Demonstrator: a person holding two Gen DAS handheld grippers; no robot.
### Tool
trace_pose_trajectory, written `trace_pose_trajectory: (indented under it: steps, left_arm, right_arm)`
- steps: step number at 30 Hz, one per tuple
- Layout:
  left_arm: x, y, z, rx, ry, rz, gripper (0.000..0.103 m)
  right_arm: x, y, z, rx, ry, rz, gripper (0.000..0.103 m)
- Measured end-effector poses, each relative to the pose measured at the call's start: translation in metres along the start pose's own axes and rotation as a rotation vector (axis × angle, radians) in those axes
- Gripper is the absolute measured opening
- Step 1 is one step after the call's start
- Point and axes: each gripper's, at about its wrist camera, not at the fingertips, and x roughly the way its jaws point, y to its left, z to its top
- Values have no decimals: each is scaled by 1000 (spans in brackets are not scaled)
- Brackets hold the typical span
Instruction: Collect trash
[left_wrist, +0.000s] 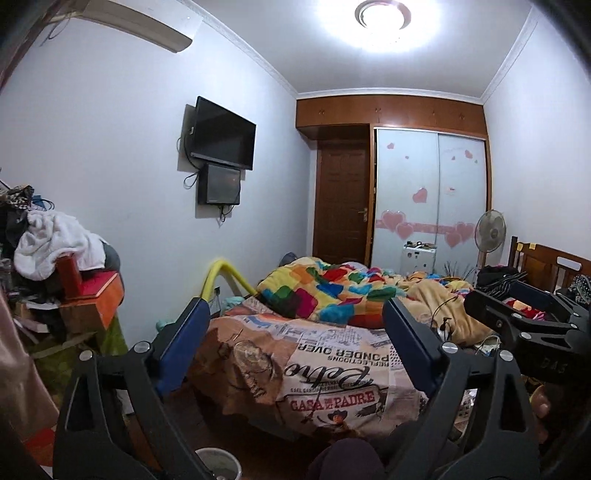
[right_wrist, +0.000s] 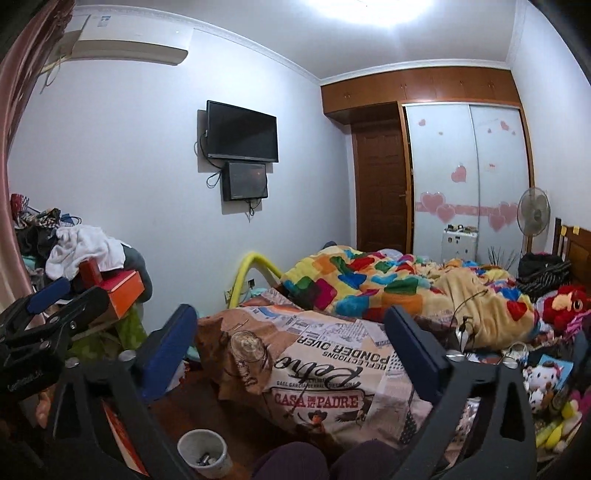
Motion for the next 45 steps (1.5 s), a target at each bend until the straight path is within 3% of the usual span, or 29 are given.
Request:
trace_pose_trajectory:
  steps: [17,45]
  left_arm:
    - [-7,11,-36,-9,122,76,97]
    - [0,18,-44,-18,155,64,97]
  right_arm:
    - [2,15,-27,-18,110,48,103]
    - [1,10,-27,-12,139,34,103]
